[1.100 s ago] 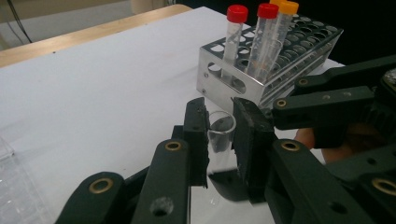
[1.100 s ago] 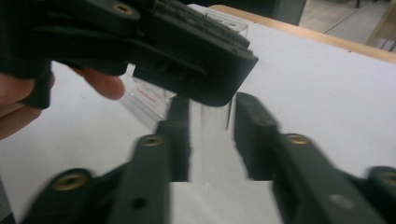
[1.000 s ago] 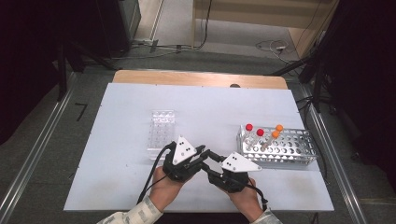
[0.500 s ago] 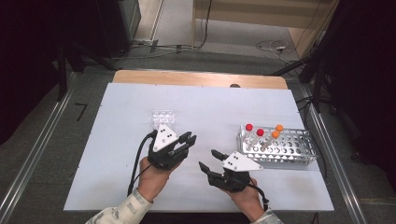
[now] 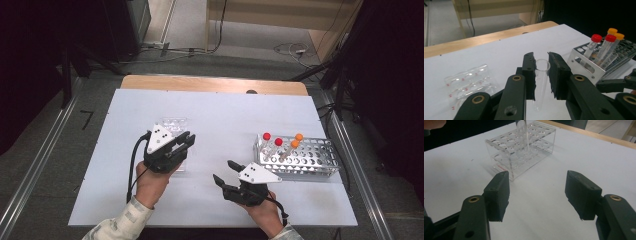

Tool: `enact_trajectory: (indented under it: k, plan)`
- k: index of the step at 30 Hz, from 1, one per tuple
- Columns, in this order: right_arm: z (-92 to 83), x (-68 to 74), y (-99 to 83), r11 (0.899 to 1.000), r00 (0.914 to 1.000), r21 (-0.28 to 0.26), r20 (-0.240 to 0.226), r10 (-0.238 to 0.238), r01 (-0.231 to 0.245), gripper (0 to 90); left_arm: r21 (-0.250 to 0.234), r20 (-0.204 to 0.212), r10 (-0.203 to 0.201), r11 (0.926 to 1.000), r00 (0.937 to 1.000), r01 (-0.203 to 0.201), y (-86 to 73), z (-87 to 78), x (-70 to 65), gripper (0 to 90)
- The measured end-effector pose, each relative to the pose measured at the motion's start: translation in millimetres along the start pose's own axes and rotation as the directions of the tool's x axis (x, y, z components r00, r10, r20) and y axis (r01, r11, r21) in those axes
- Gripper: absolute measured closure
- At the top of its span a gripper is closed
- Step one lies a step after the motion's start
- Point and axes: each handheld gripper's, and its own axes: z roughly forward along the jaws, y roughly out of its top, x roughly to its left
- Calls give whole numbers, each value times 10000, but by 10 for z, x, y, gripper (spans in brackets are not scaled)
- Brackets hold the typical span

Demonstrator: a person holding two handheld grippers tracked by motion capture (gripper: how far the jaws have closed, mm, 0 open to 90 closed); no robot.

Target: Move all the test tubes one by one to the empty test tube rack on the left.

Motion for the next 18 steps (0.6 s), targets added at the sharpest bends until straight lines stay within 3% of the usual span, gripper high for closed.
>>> enact_trajectory:
  k: [9,18]
  plan:
    - [-1,-14,-2,9999,9999,65,55,88,-88,289,-161,-676,-111,9998,9977,100,12,-68,185,763]
    - [6,-25,-3,9996,9996,137,164,230,-232,235,6,-1093,197,9998,9938,-197,-11,-48,212,762]
